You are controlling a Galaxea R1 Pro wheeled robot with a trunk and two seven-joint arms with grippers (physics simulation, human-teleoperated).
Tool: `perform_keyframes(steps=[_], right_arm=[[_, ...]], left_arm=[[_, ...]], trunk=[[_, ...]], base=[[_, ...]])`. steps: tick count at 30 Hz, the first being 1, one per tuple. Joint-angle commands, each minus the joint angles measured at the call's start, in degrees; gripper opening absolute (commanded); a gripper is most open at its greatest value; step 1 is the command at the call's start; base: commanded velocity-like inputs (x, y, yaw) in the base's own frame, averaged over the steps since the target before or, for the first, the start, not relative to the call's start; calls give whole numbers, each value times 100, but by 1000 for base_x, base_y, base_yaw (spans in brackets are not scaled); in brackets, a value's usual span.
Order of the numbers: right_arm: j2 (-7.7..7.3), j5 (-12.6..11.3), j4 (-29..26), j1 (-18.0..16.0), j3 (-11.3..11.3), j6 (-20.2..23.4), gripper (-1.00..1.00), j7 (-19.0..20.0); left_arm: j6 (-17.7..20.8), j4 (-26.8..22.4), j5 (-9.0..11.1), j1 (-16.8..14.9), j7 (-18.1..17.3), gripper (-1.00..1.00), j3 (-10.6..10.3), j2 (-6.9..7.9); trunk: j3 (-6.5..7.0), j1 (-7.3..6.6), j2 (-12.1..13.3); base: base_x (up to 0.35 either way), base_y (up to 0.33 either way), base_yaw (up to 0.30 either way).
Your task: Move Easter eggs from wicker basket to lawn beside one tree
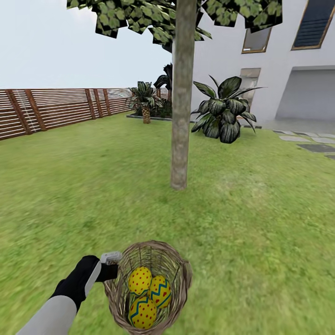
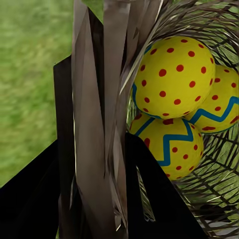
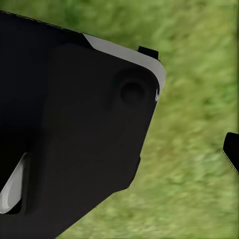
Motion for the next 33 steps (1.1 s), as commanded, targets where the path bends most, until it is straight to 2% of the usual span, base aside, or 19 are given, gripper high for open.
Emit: perform_keyframes(steps=[1,33], right_arm=[[-3,44,24,-9,-48,-39,100,7],[-3,44,24,-11,-48,-39,100,7]], left_arm=[[31,-8,69,-5,-18,-100,18,-2],[31,-8,69,-2,-18,-100,18,-2]], trunk=[[-8,5,-7],[-8,5,-7]], base=[[324,88,0],[324,94,0]])
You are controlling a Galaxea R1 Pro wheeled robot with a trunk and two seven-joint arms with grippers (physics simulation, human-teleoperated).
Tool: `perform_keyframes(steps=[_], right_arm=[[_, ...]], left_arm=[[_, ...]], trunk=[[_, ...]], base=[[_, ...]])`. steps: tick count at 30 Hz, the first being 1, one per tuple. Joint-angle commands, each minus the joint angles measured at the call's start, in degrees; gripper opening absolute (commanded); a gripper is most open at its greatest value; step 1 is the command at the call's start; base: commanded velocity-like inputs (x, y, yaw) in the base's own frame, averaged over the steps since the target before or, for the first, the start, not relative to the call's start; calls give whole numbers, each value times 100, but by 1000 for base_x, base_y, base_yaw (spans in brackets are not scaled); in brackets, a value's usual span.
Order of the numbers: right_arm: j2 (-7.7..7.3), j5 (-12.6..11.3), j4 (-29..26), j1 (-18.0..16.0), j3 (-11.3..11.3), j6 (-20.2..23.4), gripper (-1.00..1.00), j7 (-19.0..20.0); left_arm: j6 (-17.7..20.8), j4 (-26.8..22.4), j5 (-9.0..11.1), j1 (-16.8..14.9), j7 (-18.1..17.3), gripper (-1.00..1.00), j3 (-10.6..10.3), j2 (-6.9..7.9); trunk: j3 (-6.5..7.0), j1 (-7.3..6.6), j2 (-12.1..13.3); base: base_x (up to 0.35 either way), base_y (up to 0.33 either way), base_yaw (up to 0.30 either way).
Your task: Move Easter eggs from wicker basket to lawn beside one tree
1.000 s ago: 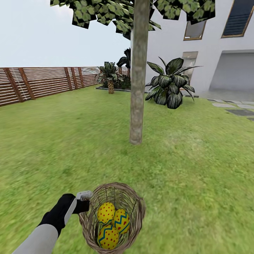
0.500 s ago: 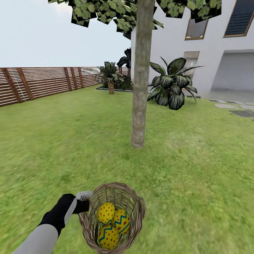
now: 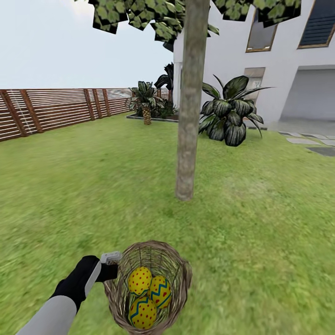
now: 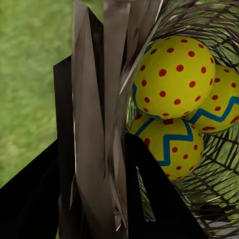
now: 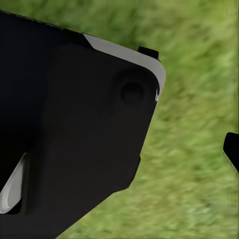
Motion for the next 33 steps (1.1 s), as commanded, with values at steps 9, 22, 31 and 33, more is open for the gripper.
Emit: perform_keyframes(steps=[9,22,31,33], right_arm=[[-3,44,23,-11,-48,-39,100,7],[-3,44,23,-11,-48,-39,100,7],[-3,44,23,-11,-48,-39,100,7],[-3,44,23,-10,-48,-39,100,7]], left_arm=[[31,-8,70,-4,-18,-100,19,-2],[31,-8,70,-2,-18,-100,19,-2],[31,-8,70,-2,-18,-100,19,-2],[31,-8,70,-2,-18,-100,19,-2]], trunk=[[-8,5,-7],[-8,5,-7],[-8,5,-7],[-8,5,-7]], base=[[324,94,0],[324,94,0],[324,94,0],[324,94,0]])
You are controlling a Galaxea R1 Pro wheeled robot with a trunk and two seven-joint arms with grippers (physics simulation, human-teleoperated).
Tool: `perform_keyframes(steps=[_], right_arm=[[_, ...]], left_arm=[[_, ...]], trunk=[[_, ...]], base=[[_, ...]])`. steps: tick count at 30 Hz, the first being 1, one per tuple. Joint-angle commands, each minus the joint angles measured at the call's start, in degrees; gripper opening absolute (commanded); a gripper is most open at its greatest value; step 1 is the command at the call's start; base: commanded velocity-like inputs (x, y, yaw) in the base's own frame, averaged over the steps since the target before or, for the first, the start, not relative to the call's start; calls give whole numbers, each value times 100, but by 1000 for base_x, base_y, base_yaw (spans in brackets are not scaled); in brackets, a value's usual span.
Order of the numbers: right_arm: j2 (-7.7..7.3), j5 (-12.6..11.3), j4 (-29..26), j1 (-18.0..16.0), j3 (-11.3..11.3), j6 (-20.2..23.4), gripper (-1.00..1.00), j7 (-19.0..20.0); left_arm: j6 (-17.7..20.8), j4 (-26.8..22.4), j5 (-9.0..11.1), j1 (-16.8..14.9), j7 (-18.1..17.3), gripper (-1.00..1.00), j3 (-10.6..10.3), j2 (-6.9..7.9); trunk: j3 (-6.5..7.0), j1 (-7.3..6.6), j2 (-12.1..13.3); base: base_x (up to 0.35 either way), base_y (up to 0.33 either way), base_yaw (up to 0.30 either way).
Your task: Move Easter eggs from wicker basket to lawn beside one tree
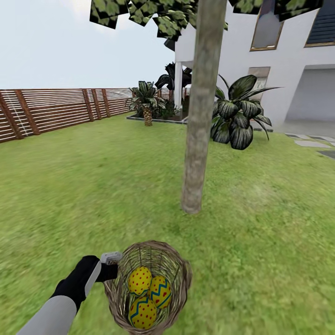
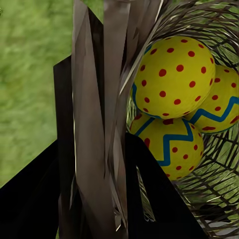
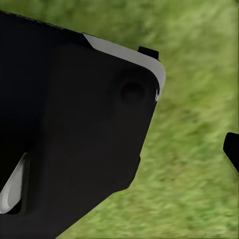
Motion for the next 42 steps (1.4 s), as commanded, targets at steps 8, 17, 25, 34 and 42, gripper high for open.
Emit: perform_keyframes(steps=[8,17,25,34,42], right_arm=[[-3,44,24,-12,-47,-39,100,7],[-3,44,24,-11,-48,-39,100,7],[20,36,36,-11,-48,-36,100,8],[5,-18,49,-11,-48,-39,100,16],[4,3,37,-11,-48,-39,100,16]], left_arm=[[31,-8,70,-3,-18,-100,19,-2],[39,-8,70,-6,-18,-100,19,-2],[40,-8,74,-4,-13,-100,19,-55],[40,-8,70,-4,-9,-100,19,-72],[40,-8,70,-5,-9,-100,19,-72]], trunk=[[-8,5,-7],[-8,5,-7],[-8,5,-7],[21,5,-7],[42,5,-7]], base=[[324,94,0],[324,71,0],[324,1,0],[324,0,-235],[324,0,-185]])
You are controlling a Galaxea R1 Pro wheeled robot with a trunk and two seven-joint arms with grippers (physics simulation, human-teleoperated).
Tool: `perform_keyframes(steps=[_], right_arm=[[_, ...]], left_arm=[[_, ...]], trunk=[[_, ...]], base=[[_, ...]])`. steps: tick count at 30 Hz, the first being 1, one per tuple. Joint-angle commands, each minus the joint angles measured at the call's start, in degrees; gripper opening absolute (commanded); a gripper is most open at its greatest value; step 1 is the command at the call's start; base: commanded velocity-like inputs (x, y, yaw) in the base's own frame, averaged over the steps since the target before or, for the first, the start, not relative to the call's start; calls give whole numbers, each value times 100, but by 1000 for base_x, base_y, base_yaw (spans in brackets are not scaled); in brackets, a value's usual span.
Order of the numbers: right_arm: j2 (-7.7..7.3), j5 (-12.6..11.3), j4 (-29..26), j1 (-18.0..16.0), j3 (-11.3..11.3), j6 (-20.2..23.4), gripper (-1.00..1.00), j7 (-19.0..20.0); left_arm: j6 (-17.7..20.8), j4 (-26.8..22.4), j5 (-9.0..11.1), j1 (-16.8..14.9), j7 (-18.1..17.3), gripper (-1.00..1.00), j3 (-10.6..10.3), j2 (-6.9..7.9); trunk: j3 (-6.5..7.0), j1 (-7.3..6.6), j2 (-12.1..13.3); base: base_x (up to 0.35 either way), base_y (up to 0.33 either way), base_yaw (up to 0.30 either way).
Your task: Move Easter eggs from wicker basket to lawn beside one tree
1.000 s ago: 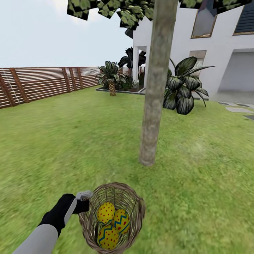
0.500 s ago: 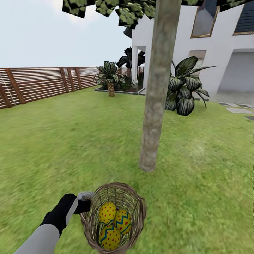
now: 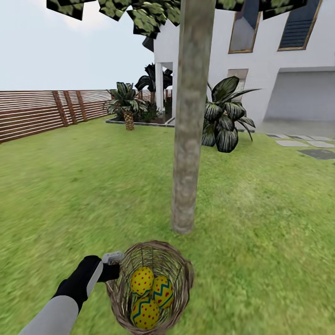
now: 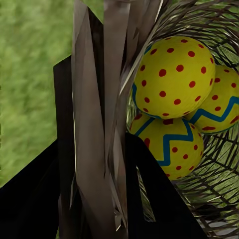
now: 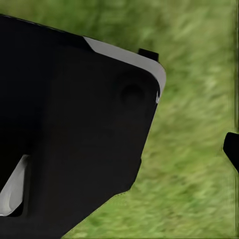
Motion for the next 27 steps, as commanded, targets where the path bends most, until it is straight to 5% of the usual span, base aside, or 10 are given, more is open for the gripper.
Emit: perform_keyframes(steps=[1,18,27], right_arm=[[-19,61,19,-11,-48,-39,100,6],[8,57,12,-11,-48,-50,100,-1],[-43,57,-4,-16,-57,38,100,103]], left_arm=[[32,-7,50,-6,-15,-100,19,-2],[33,-1,51,-2,-15,-100,22,-2],[23,2,59,-3,-29,-100,20,-2]], trunk=[[-8,5,-7],[-8,5,-7],[-8,5,-7]], base=[[324,0,-5],[321,0,0],[22,0,0]])
